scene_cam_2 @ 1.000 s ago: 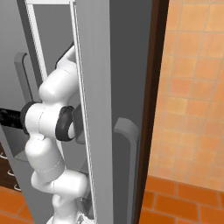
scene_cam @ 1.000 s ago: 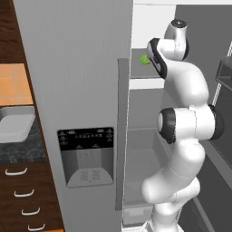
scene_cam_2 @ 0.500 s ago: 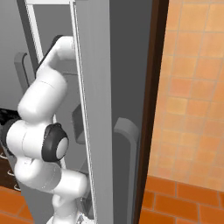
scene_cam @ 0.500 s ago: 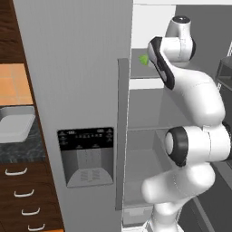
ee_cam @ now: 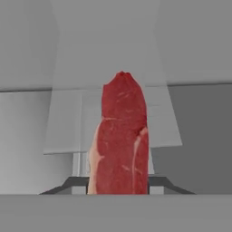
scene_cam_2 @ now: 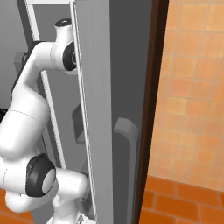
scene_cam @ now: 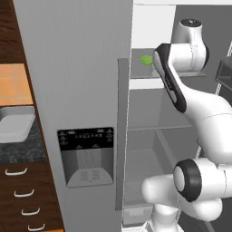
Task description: Place one lemon wedge and one steak in each tupperware on the nearby counter, to pack two identical lunches.
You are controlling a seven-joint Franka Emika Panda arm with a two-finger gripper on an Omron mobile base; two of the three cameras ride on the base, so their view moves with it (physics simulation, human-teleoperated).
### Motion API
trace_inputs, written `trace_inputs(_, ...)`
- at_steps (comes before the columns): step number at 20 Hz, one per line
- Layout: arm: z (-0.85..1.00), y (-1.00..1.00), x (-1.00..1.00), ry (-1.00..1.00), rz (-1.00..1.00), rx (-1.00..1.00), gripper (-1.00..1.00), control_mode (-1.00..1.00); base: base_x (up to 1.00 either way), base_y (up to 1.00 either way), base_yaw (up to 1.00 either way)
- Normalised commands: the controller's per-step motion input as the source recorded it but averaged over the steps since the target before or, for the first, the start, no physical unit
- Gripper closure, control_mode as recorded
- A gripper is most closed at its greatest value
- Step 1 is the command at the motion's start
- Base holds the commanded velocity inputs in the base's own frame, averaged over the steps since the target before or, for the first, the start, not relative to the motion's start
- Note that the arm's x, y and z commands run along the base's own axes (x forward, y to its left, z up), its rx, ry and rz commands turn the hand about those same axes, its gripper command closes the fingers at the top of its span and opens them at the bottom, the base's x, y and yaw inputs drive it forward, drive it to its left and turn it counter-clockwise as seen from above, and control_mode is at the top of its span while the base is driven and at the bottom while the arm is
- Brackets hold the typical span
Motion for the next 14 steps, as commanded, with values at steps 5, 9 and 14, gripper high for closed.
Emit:
trace_inputs(5,-0.52,0.37,-1.00,0.00,0.00,0.00,1.00,-1.00,0.00,0.00,0.00)
trace_inputs(9,-0.89,0.23,-1.00,0.01,0.00,0.00,1.00,-1.00,0.00,0.00,0.00)
trace_inputs(14,-0.73,0.00,-1.00,0.02,0.00,0.03,1.00,-1.00,0.00,0.00,0.00)
